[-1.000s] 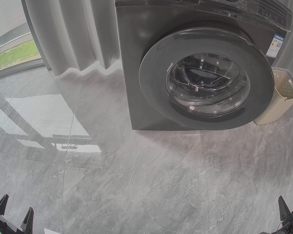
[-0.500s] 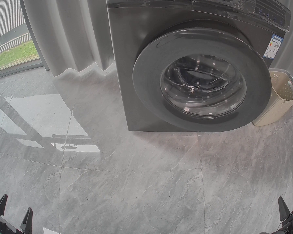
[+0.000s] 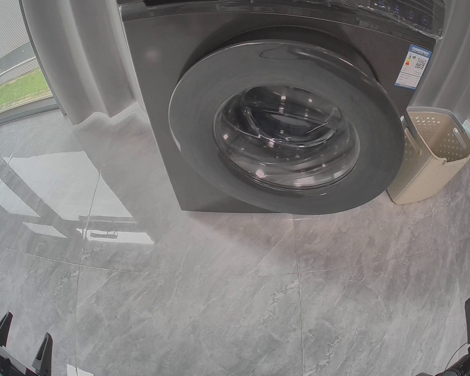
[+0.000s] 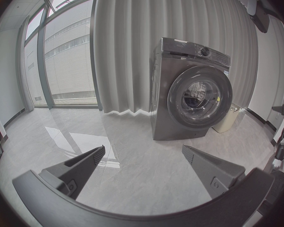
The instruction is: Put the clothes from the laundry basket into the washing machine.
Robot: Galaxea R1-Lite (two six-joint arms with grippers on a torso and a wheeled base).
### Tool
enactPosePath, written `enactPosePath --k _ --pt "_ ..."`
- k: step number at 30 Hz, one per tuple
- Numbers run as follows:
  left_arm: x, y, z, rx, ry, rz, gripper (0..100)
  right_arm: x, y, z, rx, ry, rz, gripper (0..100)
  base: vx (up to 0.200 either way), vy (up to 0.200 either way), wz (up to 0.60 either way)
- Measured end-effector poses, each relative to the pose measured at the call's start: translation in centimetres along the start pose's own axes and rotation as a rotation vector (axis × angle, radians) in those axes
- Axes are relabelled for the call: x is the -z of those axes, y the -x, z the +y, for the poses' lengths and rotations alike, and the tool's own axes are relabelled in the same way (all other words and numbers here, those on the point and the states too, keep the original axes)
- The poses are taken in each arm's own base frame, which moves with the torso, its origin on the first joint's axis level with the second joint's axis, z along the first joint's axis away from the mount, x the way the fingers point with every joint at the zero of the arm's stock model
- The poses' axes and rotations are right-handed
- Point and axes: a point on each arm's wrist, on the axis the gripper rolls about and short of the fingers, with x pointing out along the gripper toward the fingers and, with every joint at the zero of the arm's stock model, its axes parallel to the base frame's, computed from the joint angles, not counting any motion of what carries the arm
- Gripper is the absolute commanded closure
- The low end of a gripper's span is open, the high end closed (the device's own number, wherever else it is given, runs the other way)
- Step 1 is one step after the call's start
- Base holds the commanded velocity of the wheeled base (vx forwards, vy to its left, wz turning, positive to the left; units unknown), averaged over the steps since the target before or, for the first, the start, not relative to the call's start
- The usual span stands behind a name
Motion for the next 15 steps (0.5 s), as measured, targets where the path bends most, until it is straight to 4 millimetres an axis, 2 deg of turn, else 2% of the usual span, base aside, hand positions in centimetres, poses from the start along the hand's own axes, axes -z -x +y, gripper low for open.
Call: enactPosePath --k 6,15 --pt "0.0 0.0 0.0 0.001 0.0 0.0 0 -2.3 -1.7 0.3 -0.078 -0.091 0.041 0 0.0 0.0 0.0" --pt "0.0 0.0 0.0 0.002 0.006 0.0 0 -4.9 -7.9 0.7 -0.155 -0.214 0.137 0 0.0 0.0 0.0"
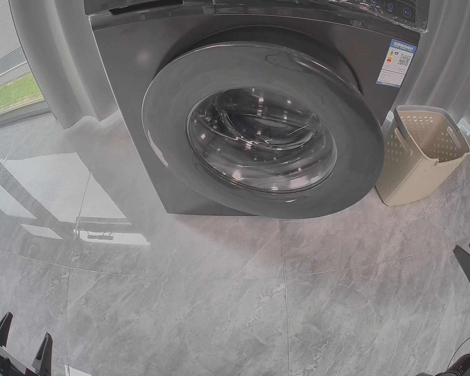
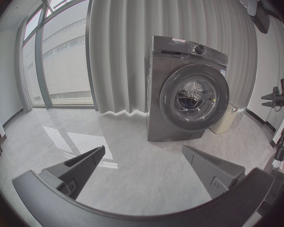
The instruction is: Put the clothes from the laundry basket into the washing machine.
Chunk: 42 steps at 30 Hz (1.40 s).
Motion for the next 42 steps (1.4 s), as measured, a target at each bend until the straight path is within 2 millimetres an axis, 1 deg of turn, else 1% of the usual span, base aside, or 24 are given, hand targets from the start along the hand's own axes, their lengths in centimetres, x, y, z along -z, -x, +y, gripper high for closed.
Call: enactPosePath --k 5,9,14,16,19,24,28,36,42 --pt "0.0 0.0 0.0 0.0 0.001 0.0 0 -0.8 -4.3 0.7 -0.058 -0.053 0.045 0 0.0 0.0 0.0" --pt "0.0 0.0 0.0 0.0 0.004 0.0 0 -1.0 -8.1 1.8 -0.103 -0.087 0.073 0 0.0 0.0 0.0" --pt "0.0 0.0 0.0 0.0 0.006 0.001 0 -0.3 -13.0 3.9 -0.157 -0.125 0.093 0 0.2 0.0 0.0" --pt "0.0 0.0 0.0 0.0 0.007 0.001 0 0.1 -14.9 5.2 -0.19 -0.144 0.08 0 0.1 0.0 0.0" --pt "0.0 0.0 0.0 0.0 0.007 0.001 0 0.7 -16.9 6.8 -0.229 -0.17 0.079 0 0.0 0.0 0.0" --pt "0.0 0.0 0.0 0.0 0.009 0.001 0 1.8 -18.6 7.9 -0.244 -0.178 0.116 0 0.0 0.0 0.0" --pt "0.0 0.0 0.0 0.0 0.008 0.002 0 2.0 -19.3 8.2 -0.244 -0.176 0.119 0 0.2 0.0 0.0" --pt "0.0 0.0 0.0 0.0 0.009 0.001 0 1.0 -19.8 8.4 -0.245 -0.181 0.078 0 0.2 0.0 0.0" --pt "0.0 0.0 0.0 0.0 0.011 0.0 0 -0.8 -20.2 8.4 -0.248 -0.192 0.004 0 0.0 0.0 0.0"
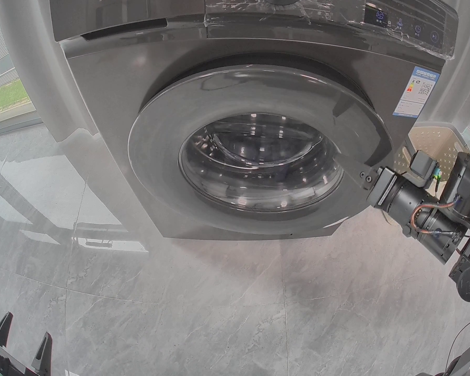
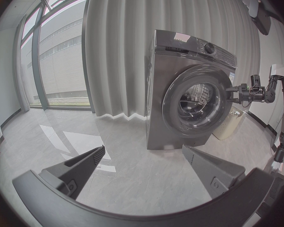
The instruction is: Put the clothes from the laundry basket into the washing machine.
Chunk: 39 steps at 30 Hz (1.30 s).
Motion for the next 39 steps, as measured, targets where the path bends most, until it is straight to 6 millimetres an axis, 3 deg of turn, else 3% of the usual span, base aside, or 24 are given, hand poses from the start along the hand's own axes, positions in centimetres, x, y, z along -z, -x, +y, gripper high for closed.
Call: enactPosePath --k 10,22,26,31,39 --pt "0.0 0.0 0.0 0.001 0.012 0.001 0 -2.7 -0.9 -0.8 0.065 -0.002 -0.128 0 0.0 0.0 0.0" --pt "0.0 0.0 0.0 -0.001 0.012 0.001 0 -2.1 0.1 -0.6 0.053 0.027 -0.115 0 0.0 0.0 0.0" --pt "0.0 0.0 0.0 -0.001 0.011 0.001 0 0.2 2.2 -0.3 0.024 0.071 0.003 0 0.0 0.0 0.0" --pt "0.0 0.0 0.0 0.0 0.011 0.002 0 3.0 6.9 -0.7 -0.006 0.18 0.158 0 0.0 0.0 0.0" --pt "0.0 0.0 0.0 0.0 0.011 0.002 0 2.7 14.1 -2.3 0.026 0.289 0.157 0 0.0 0.0 0.0"
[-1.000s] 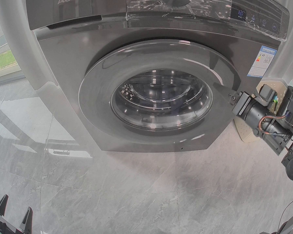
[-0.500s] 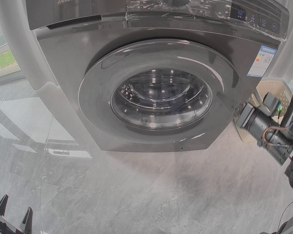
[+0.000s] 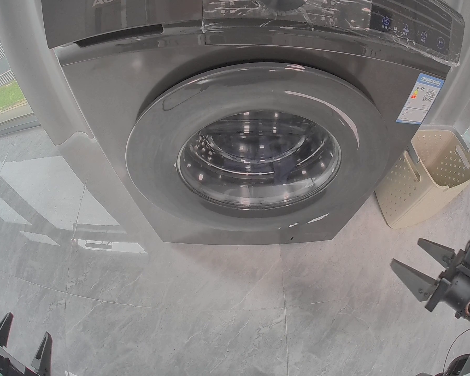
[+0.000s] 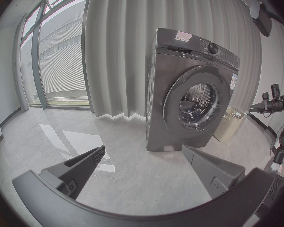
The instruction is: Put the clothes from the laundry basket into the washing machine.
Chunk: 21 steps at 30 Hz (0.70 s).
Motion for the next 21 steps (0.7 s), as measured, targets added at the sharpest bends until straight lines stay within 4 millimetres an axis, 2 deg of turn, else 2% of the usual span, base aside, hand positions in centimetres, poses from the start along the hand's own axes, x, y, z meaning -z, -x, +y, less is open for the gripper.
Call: enactPosePath --k 5,12,16,21 --pt "0.0 0.0 0.0 0.0 0.0 0.0 0 0.5 3.8 -1.1 0.092 0.035 -0.022 0 0.0 0.0 0.0" --pt "0.0 0.0 0.0 0.0 0.001 0.001 0 2.8 9.0 -1.8 0.234 0.068 -0.026 0 0.0 0.0 0.0" --pt "0.0 0.0 0.0 -0.001 0.002 0.002 0 4.9 11.1 -1.8 0.345 0.08 -0.022 0 0.0 0.0 0.0" --pt "0.0 0.0 0.0 -0.001 0.003 0.001 0 6.4 12.7 -1.5 0.49 0.096 -0.074 0 0.0 0.0 0.0"
